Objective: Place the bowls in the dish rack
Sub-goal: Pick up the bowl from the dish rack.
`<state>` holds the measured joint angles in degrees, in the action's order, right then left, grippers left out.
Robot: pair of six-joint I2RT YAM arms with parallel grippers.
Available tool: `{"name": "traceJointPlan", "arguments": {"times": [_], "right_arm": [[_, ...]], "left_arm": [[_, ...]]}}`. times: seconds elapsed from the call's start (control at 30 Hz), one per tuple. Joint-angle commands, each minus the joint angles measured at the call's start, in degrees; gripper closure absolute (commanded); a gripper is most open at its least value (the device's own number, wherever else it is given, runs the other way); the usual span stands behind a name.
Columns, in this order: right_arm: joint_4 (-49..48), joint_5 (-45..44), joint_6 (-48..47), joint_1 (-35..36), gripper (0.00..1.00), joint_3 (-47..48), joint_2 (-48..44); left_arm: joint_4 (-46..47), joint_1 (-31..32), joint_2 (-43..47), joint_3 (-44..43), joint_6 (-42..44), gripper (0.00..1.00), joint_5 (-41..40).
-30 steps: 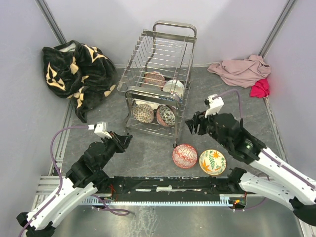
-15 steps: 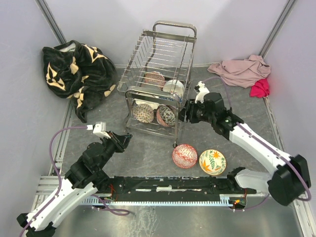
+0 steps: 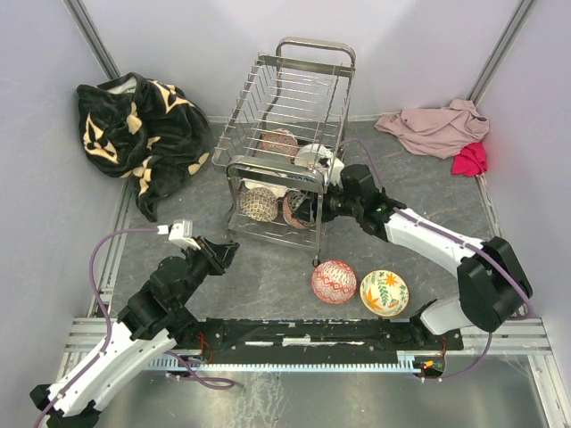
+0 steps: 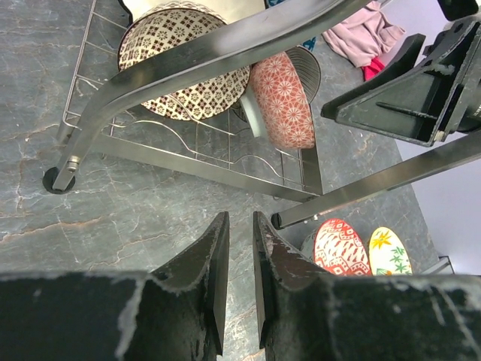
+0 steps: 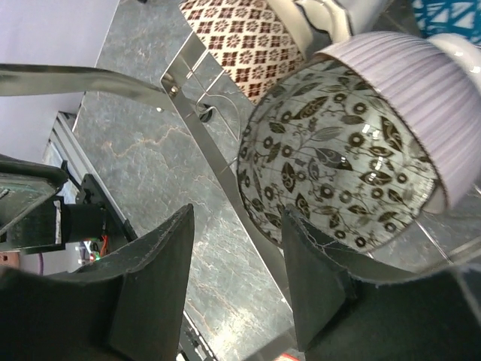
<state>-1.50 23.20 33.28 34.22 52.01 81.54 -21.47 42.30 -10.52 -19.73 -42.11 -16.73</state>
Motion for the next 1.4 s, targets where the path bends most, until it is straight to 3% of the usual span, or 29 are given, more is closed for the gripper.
{"name": "traceJointPlan", "arguments": {"times": [0.0, 0.5, 0.73, 0.93, 1.37], "right_arm": [[-4.46, -1.52, -4.06, 2.87, 0.43, 3.64, 2.88], [-2.15, -9.44, -10.22, 7.33, 0.48, 5.44, 8.67], [-3.65, -7.38, -11.24, 7.66, 0.83, 5.28, 9.48], [-7.14, -2.32, -12.6, 7.64, 0.98, 2.26, 6.05], [-23.29, 9.21, -3.57, 3.5, 1.0, -3.43, -0.34]], "left_arm": [[2.62, 0.15, -1.14, -1.36, -1.97, 0.74, -1.55], [3.6, 0.18, -3.3, -1.57, -1.15, 0.74, -2.09], [3.98, 0.12, -3.74, -1.33, -1.21, 0.74, -2.08], [4.03, 0.19, -3.27, -0.85, -1.39, 0.74, -2.26], [2.87, 0.14, -0.92, -1.01, -1.46, 0.74, -2.85]]}}
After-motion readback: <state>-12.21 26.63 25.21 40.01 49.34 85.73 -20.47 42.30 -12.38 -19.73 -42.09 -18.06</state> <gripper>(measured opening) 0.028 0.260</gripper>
